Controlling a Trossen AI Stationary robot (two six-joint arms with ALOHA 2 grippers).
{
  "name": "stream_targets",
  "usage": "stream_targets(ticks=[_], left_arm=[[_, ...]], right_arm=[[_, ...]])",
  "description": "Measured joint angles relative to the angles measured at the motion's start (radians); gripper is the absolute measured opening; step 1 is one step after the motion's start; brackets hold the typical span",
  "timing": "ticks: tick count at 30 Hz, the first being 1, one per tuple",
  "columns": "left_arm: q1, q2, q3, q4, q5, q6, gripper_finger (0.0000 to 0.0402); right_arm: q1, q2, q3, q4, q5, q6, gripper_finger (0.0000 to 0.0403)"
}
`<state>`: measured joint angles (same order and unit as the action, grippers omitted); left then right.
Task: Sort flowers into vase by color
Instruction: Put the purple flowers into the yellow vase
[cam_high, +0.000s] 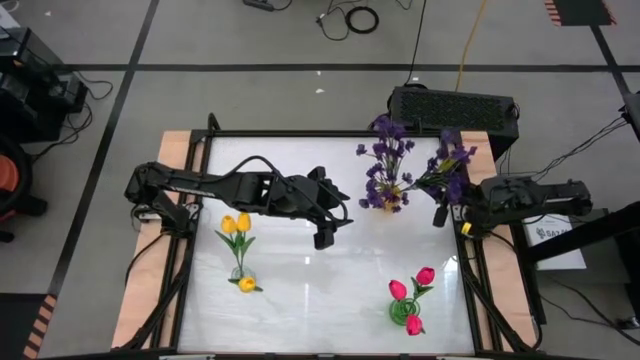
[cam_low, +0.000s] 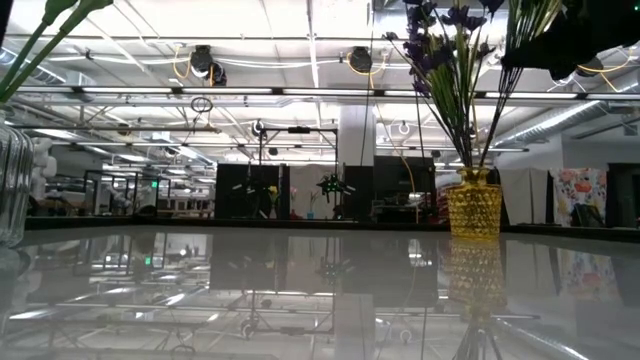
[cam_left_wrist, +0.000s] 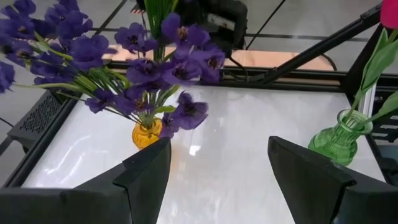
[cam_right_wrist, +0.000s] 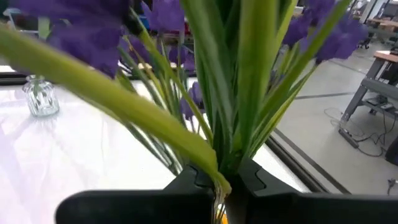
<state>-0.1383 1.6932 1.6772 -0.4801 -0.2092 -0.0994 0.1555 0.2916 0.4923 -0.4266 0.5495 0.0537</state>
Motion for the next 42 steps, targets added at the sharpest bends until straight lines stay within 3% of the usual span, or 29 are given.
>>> stream_targets(ticks=[10, 26, 42], left_arm=[[0.000, 0.000, 0.000, 0.000, 0.000, 0.001, 0.0273], [-0.008, 0.000, 0.000, 0.000, 0.000, 0.000, 0.0274], [-0.015, 0.000, 0.000, -0.002, 0.000, -0.001, 0.0274]], right_arm=[[0.000, 0.001, -0.091, 0.105, 0.000, 0.017, 0.0000], [-0.053, 0.002, -0.141, 0.109, -0.002, 0.040, 0.0003], [-0.065, 0.033, -0.178, 0.125, -0.005, 0.091, 0.0102]])
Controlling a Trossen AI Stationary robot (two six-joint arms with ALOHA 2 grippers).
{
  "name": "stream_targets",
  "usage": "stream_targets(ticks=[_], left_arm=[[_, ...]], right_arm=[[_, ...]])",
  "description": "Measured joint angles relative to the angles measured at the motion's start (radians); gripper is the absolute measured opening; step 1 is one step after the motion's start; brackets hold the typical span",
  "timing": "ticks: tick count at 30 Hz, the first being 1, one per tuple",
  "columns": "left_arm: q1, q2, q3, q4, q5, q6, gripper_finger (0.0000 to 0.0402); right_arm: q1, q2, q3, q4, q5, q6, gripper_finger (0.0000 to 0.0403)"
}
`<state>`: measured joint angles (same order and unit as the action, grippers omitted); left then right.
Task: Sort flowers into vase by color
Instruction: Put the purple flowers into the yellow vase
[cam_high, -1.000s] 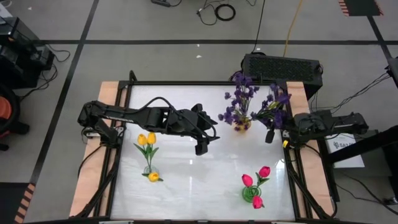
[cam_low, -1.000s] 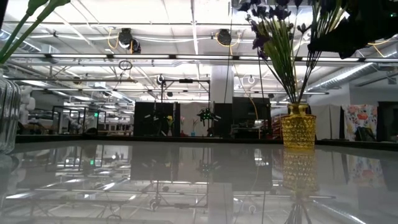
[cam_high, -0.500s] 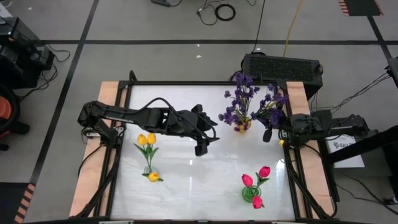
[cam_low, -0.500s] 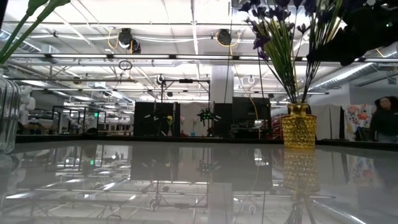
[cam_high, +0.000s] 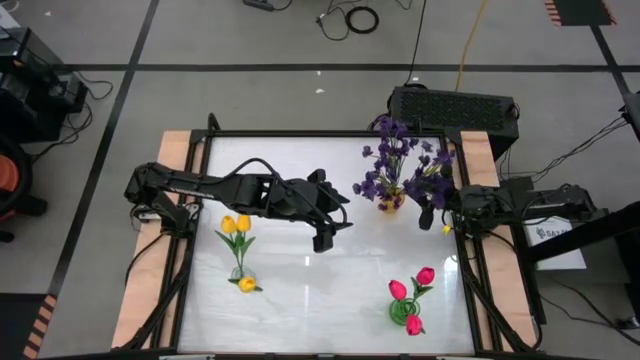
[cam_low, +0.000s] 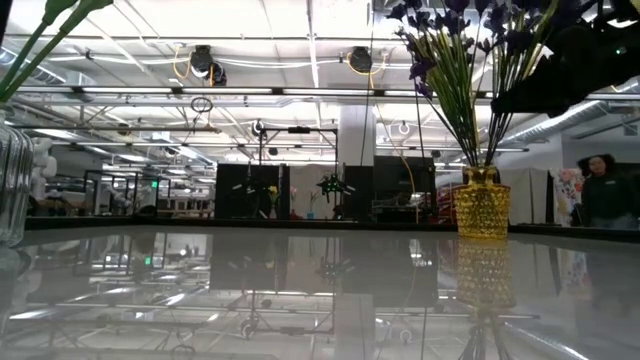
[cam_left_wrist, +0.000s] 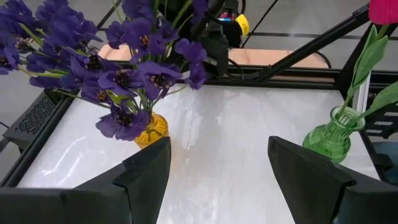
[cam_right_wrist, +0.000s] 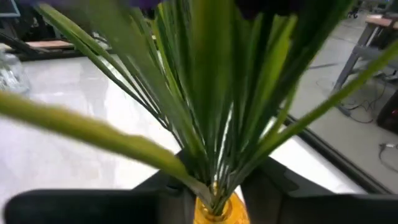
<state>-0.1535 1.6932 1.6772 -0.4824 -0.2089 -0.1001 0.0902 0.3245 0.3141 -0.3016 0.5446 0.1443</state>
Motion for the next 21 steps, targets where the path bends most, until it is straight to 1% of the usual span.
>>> stream_targets(ticks=[4, 7, 9, 12, 15, 21], left_arm=[[-0.003, 0.000, 0.000, -0.013, 0.000, -0.020, 0.0274], [-0.008, 0.000, 0.000, -0.026, 0.000, -0.026, 0.0274], [-0.014, 0.000, 0.000, -0.035, 0.000, -0.026, 0.0274], [-0.024, 0.000, 0.000, -0.033, 0.000, -0.026, 0.0274], [-0.032, 0.000, 0.000, -0.033, -0.001, -0.025, 0.0274], [-0.047, 0.000, 0.000, -0.037, -0.001, -0.025, 0.0274]], right_arm=[[0.000, 0.000, 0.028, -0.056, -0.022, 0.086, 0.0160], [0.000, 0.000, 0.076, -0.157, -0.031, 0.151, 0.0213], [0.000, -0.001, 0.107, -0.179, -0.065, 0.182, 0.0245], [0.002, -0.001, 0.177, -0.245, -0.117, 0.233, 0.0280], [0.003, -0.001, 0.240, -0.326, -0.149, 0.258, 0.0298], [0.003, 0.003, 0.346, -0.536, -0.171, 0.287, 0.0300]])
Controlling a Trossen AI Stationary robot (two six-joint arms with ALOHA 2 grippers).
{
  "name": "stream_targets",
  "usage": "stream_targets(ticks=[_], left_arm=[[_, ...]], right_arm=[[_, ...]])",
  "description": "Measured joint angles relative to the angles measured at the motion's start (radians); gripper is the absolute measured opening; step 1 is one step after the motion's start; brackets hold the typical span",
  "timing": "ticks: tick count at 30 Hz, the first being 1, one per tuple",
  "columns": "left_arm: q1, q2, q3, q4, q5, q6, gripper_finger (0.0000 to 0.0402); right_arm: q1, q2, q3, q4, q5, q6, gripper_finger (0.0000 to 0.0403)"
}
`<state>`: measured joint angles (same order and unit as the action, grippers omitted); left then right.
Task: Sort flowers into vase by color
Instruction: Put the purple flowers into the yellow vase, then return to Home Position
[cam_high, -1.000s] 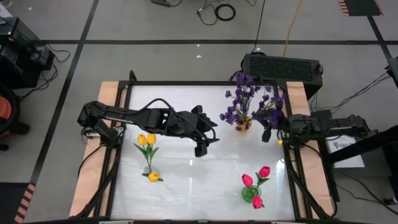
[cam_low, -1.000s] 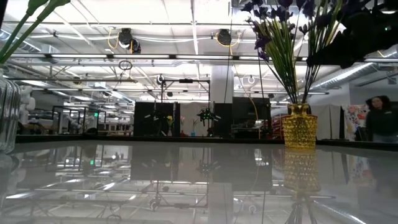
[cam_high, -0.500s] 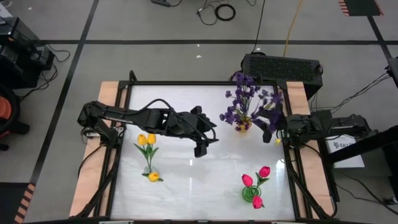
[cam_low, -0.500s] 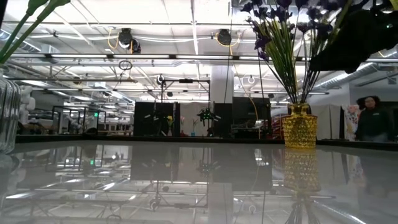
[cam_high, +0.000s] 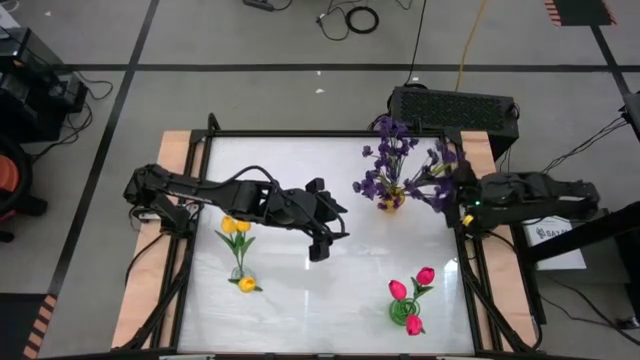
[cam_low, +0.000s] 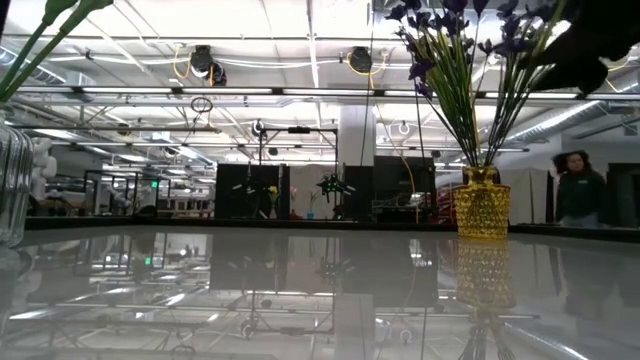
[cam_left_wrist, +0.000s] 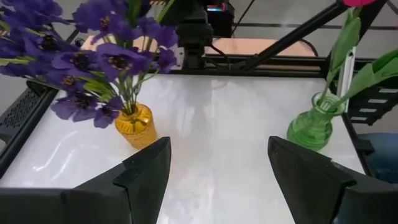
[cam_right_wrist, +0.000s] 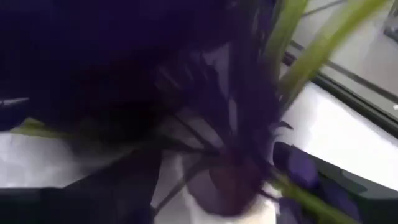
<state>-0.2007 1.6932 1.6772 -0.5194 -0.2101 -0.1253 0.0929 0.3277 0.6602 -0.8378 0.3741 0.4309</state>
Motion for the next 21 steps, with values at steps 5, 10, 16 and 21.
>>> stream_targets(ticks=[5, 10, 16, 21], left_arm=[[-0.014, 0.000, 0.000, -0.007, 0.000, 0.001, 0.0274], [-0.020, 0.000, 0.000, -0.028, -0.003, 0.003, 0.0273], [-0.017, -0.001, 0.000, -0.052, -0.093, 0.077, 0.0273], [0.030, -0.040, 0.000, -0.077, -0.086, 0.136, 0.0273]], right_arm=[[0.000, 0.000, 0.112, -0.184, -0.068, 0.027, 0.0299], [0.000, 0.000, 0.233, -0.385, -0.109, 0.033, 0.0299], [0.000, -0.032, 0.317, -0.349, -0.267, -0.017, 0.0298], [0.000, -0.068, 0.364, -0.261, -0.327, -0.111, 0.0274]])
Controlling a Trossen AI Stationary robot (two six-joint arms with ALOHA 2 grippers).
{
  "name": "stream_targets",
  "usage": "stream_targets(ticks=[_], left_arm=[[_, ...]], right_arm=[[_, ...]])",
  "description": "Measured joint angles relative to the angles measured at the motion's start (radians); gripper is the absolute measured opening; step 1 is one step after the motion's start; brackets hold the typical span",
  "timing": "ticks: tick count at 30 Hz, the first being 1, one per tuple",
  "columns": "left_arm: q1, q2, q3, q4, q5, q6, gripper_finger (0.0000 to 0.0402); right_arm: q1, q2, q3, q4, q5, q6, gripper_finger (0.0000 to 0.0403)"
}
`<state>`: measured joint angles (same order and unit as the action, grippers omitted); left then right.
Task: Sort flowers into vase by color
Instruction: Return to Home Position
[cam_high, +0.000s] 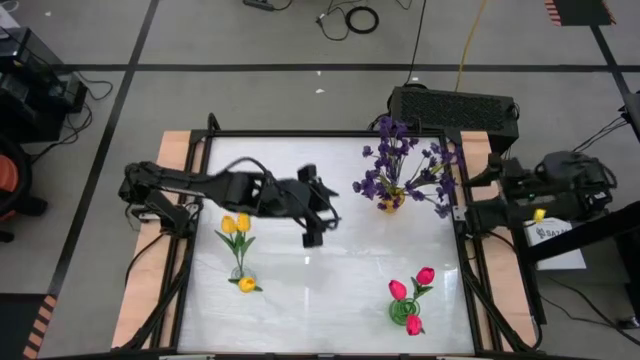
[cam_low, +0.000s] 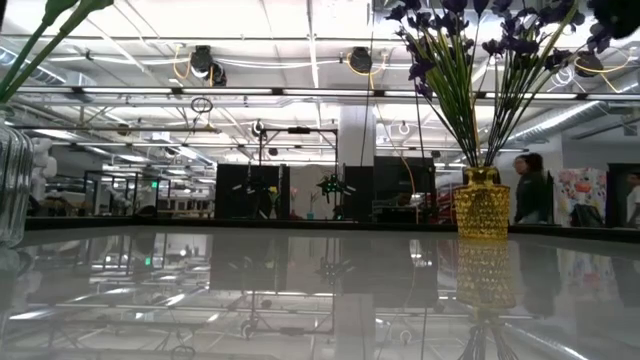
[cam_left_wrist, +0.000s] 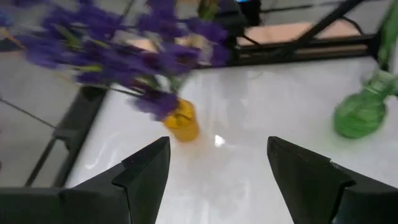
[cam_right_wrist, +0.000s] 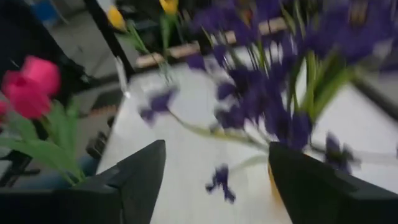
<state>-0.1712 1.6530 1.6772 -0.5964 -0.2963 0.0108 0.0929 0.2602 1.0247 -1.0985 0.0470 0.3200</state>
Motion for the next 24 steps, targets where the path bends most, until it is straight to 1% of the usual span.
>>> stream_targets(ticks=[2, 5, 9, 12, 13, 14, 18, 24], left_arm=[[0.021, -0.022, 0.002, -0.011, 0.000, 0.007, 0.0273], [0.049, -0.054, 0.002, -0.039, -0.001, 0.006, 0.0273], [0.081, -0.090, 0.002, -0.044, -0.001, 0.011, 0.0273], [0.103, -0.097, 0.002, -0.063, -0.001, 0.023, 0.0271], [0.111, -0.097, 0.002, -0.070, -0.001, 0.023, 0.0267], [0.118, -0.098, 0.002, -0.084, -0.001, 0.026, 0.0261], [0.135, -0.104, 0.001, -0.125, -0.001, 0.046, 0.0226], [0.139, -0.116, -0.001, -0.082, 0.009, 0.082, 0.0167]], right_arm=[[0.000, -0.014, 0.007, 0.053, -0.002, -0.045, 0.0253], [-0.001, -0.021, -0.004, 0.162, -0.001, -0.128, 0.0206], [-0.001, -0.020, -0.065, 0.356, -0.001, -0.223, 0.0115], [-0.001, -0.020, -0.118, 0.408, -0.002, -0.286, 0.0036], [-0.001, -0.021, -0.132, 0.415, -0.001, -0.299, 0.0019], [-0.001, -0.025, -0.144, 0.416, -0.001, -0.302, 0.0011], [-0.001, -0.078, -0.191, 0.431, 0.004, -0.282, 0.0010], [-0.001, -0.219, -0.313, 0.473, 0.001, -0.301, 0.0002]])
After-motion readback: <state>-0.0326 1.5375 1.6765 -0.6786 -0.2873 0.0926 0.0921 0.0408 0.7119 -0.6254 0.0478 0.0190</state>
